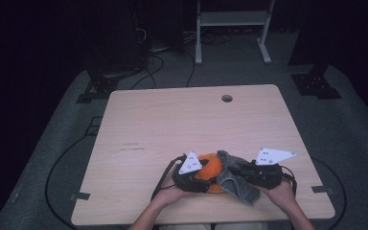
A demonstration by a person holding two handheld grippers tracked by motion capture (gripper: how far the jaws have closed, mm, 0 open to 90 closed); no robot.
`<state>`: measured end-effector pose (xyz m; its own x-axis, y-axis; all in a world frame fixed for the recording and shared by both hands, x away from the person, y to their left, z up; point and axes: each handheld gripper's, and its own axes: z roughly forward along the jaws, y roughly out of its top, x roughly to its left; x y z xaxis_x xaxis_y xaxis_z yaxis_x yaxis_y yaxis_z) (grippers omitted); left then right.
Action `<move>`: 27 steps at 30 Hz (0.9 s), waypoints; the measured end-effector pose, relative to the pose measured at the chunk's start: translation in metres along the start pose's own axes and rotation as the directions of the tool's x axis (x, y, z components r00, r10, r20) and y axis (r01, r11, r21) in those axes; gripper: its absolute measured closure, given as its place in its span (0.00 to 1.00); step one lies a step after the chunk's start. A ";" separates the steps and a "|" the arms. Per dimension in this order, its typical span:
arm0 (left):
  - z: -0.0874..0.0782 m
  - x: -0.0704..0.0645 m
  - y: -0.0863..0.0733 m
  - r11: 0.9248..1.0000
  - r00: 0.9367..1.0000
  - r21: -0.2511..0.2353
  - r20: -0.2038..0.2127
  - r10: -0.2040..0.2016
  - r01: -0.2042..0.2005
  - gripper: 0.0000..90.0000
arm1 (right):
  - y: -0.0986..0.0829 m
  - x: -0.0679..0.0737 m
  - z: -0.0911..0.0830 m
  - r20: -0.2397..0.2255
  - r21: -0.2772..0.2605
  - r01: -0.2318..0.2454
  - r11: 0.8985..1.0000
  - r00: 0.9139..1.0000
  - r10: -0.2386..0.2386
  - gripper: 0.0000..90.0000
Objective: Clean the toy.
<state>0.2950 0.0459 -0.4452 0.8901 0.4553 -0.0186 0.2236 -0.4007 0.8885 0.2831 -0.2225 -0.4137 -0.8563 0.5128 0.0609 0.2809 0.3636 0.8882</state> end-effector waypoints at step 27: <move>0.000 -0.004 0.010 0.988 0.994 0.123 0.064 0.085 -0.092 0.32 | -0.018 -0.015 -0.013 0.082 0.075 -0.004 0.997 0.997 -0.002 0.90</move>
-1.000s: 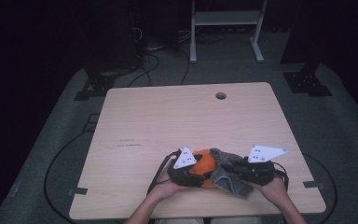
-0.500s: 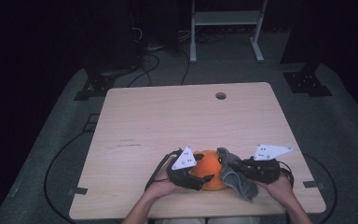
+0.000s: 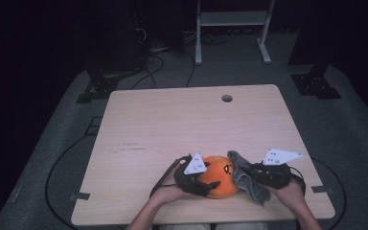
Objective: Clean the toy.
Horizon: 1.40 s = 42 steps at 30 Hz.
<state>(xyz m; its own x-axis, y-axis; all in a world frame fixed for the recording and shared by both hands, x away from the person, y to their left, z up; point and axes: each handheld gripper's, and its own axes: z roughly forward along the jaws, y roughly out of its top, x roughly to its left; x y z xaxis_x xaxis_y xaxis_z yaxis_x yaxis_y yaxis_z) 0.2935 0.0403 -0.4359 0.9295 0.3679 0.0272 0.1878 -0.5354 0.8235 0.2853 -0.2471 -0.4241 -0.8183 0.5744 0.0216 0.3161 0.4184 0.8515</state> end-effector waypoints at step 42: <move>0.021 0.002 0.025 0.997 0.997 0.056 0.043 0.057 -0.059 0.46 | -0.024 -0.029 0.002 -0.032 0.044 -0.101 0.994 0.994 0.103 0.90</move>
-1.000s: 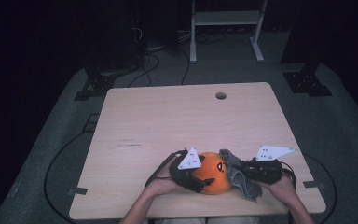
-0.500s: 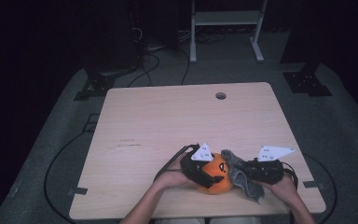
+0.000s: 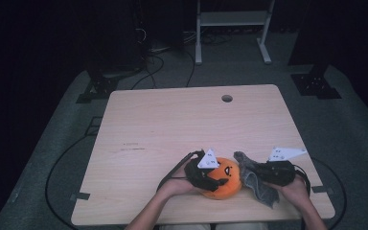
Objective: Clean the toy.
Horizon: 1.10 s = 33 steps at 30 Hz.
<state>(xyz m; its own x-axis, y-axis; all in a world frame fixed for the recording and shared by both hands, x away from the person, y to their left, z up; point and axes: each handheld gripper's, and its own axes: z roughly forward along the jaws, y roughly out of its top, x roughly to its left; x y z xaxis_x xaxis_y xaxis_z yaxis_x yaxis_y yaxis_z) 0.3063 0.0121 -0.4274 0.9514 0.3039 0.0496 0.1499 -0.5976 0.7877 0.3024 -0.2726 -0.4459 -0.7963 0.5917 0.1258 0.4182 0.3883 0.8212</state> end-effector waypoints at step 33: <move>-0.042 0.051 0.001 0.992 0.974 -0.061 -0.195 -0.118 0.108 0.60 | -0.011 -0.032 -0.012 0.213 -0.061 -0.118 0.991 0.969 0.129 0.62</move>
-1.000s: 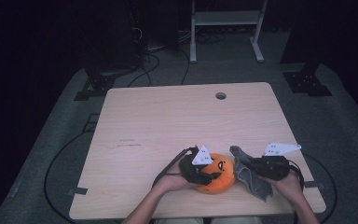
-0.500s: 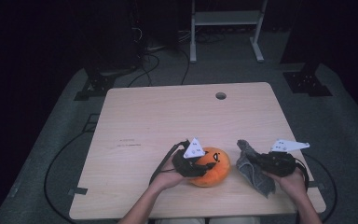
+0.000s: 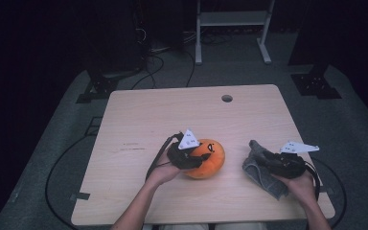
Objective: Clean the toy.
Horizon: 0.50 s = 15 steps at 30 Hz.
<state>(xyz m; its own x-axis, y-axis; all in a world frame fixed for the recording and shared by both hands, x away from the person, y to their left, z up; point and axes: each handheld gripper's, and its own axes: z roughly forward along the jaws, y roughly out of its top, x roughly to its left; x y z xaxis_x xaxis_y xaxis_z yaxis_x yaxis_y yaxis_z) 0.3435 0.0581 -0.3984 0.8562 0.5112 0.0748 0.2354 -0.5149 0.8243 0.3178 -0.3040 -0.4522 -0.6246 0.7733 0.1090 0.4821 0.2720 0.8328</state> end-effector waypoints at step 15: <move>0.010 0.021 -0.001 0.999 0.998 0.023 -0.050 -0.047 0.048 0.56 | 0.002 0.001 0.004 -0.034 -0.039 0.001 0.999 0.999 -0.002 0.54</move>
<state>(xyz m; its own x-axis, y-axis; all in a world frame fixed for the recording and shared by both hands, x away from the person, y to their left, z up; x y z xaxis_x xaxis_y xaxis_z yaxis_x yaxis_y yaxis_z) 0.3657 0.0621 -0.4032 0.8200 0.5688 0.0638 0.2871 -0.5052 0.8139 0.3205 -0.3008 -0.4521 -0.6459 0.7530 0.1256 0.4574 0.2500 0.8534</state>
